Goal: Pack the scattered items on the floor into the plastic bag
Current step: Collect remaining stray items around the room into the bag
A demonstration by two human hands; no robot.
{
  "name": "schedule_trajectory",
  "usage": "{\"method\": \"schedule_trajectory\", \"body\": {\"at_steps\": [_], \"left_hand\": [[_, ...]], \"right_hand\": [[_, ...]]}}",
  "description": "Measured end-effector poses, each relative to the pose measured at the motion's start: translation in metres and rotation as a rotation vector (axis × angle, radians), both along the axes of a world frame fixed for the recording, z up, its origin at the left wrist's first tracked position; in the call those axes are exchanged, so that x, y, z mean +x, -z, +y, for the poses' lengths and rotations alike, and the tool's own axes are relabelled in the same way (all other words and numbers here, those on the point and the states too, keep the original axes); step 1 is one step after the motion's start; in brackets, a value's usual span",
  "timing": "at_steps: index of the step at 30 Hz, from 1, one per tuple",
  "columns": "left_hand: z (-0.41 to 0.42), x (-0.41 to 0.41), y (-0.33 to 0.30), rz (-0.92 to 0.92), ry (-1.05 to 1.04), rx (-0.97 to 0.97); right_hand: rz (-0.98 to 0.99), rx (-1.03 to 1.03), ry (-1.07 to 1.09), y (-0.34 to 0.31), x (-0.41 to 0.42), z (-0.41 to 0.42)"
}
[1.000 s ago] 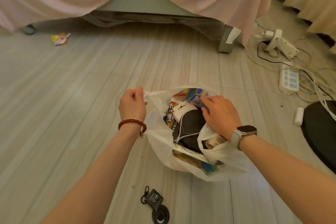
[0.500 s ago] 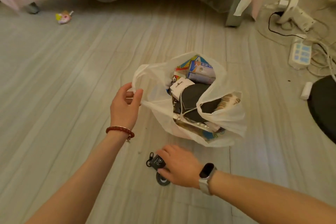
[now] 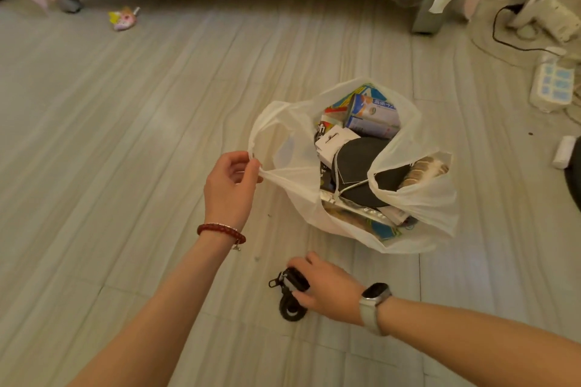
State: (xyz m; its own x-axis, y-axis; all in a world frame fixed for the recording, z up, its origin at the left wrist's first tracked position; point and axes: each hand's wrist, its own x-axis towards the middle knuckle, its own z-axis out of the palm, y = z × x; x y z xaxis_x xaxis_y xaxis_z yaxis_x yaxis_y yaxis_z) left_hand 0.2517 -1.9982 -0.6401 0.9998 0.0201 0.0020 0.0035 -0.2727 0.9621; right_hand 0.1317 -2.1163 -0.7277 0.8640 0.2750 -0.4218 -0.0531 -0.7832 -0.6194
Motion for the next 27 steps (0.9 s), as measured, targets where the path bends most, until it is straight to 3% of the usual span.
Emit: {"method": "schedule_trajectory", "body": {"at_steps": [5,10,14,18,21,24,27], "left_hand": [[-0.015,0.011,-0.007,-0.037,-0.019,-0.116],[-0.030,0.016,-0.012,-0.060,-0.073,-0.178],[-0.033,0.012,-0.015,-0.073,-0.098,-0.183],[-0.030,0.008,-0.018,-0.091,-0.099,-0.157],[-0.031,0.006,-0.017,-0.076,-0.069,-0.128],[-0.036,0.006,-0.016,-0.068,-0.064,-0.045],[-0.045,0.003,-0.026,0.002,-0.055,0.129]], "right_hand": [[-0.233,0.272,0.144,-0.091,0.004,-0.045],[-0.619,0.510,0.498,-0.145,0.040,-0.064],[-0.718,0.403,0.648,-0.144,0.077,-0.070],[-0.578,0.272,0.730,-0.114,0.097,-0.072],[-0.462,0.109,0.627,-0.098,0.095,-0.071],[-0.605,-0.024,0.533,-0.103,0.087,-0.071],[-0.575,-0.035,0.529,-0.127,0.083,-0.080]]}}
